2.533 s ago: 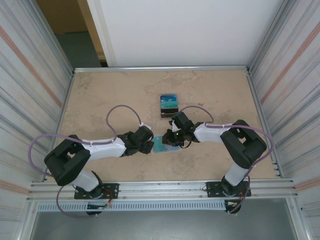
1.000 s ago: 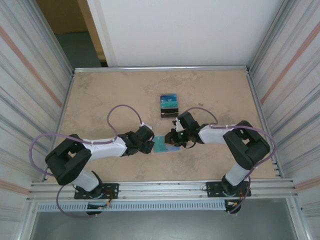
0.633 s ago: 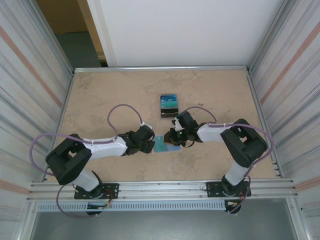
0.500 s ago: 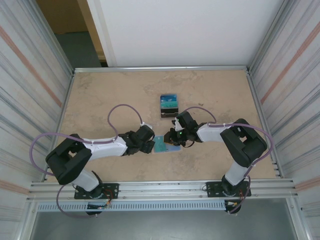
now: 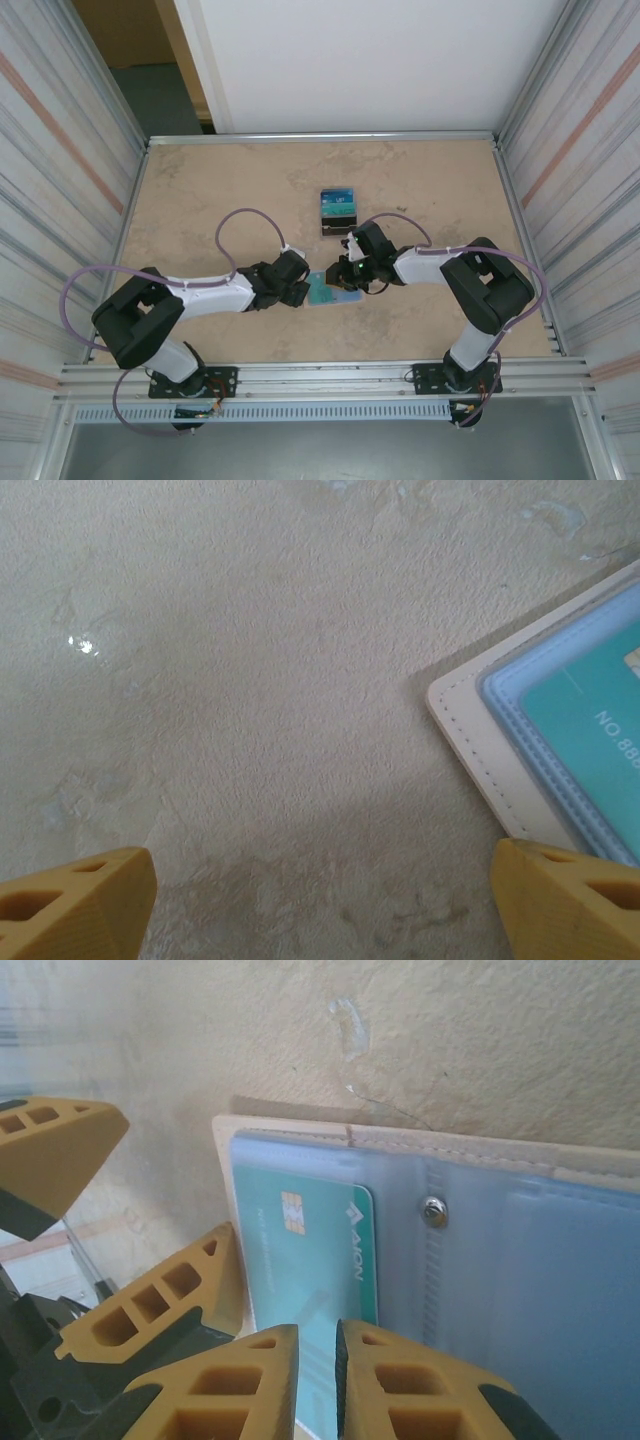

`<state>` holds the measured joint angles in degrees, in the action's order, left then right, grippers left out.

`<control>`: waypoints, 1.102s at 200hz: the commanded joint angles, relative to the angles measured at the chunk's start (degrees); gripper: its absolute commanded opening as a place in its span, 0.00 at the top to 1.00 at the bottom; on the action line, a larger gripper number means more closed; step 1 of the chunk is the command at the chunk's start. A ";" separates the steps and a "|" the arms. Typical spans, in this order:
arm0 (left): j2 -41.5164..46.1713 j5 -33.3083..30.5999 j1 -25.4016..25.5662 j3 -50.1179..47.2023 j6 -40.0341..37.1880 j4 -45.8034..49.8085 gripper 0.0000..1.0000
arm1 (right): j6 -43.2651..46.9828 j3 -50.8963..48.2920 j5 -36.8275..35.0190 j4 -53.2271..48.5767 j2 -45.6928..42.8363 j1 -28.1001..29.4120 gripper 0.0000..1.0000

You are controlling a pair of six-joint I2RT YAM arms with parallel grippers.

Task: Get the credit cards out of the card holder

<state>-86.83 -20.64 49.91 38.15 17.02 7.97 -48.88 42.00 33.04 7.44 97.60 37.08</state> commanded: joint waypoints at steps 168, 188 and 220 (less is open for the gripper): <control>-0.89 -0.21 0.53 1.31 0.91 1.77 0.12 | 1.40 -1.10 -3.24 -3.14 -2.60 -0.44 0.82; -0.81 -0.20 0.46 1.30 1.00 1.75 0.12 | 1.35 -1.22 -3.22 -2.96 -2.01 -0.55 0.82; -0.91 -0.20 0.48 1.39 0.83 1.79 0.12 | 1.42 -1.39 -3.25 -2.78 -1.21 -0.67 0.83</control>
<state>-86.85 -20.64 49.91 38.15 17.02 7.97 -48.84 41.43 30.81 5.85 96.27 36.97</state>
